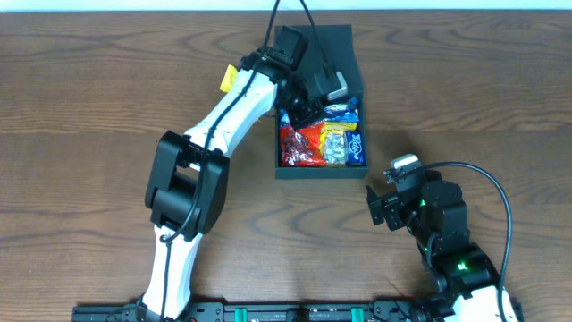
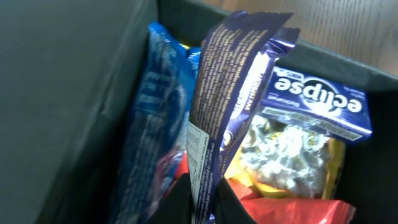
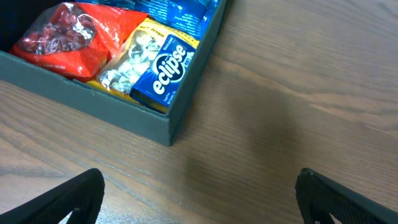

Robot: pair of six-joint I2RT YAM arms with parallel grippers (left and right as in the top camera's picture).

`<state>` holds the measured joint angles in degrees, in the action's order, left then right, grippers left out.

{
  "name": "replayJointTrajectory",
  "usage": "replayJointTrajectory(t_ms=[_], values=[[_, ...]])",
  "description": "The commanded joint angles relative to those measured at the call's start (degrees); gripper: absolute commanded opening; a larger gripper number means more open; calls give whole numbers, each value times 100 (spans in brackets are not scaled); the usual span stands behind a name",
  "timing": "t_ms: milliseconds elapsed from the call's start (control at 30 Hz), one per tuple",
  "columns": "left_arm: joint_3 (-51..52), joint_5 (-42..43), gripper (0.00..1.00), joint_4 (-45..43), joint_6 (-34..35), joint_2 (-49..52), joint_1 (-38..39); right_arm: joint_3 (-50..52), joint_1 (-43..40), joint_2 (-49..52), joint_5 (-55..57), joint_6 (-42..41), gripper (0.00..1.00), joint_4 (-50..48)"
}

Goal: Pack container
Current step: 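Lower the dark blue bar upright into the box with the left gripper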

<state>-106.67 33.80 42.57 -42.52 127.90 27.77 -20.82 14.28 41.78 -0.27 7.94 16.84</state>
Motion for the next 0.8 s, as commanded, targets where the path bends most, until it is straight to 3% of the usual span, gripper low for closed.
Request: replayJointTrajectory(t_ms=[0,100,167,233,367,400,467,767], values=[[-125,-98,19,138,-118,37,76,24,-72,-13,-17,-59,99,-7],[-125,-125,37,96,-116,37,105,24,-72,-13,-20,-59,99,-7],[-125,-140,38,44,-116,37,114,24,-72,-13,-20,-59,99,-7],[-125,-146,47,22,-114,37,118,24,-72,-13,-20,-59,99,-7],[-166,-549,88,50,168,35,120,24,-72,-15,-20,-61,99,-7],[-236,-664,93,96,258,35,118,24,-72,-13,-20,-59,99,-7],[-505,-719,98,306,361,0,118,24,-72,-13,-20,-59,99,-7],[-1211,-796,95,697,855,-916,-55,24,-72,-13,-20,-59,99,-7]])
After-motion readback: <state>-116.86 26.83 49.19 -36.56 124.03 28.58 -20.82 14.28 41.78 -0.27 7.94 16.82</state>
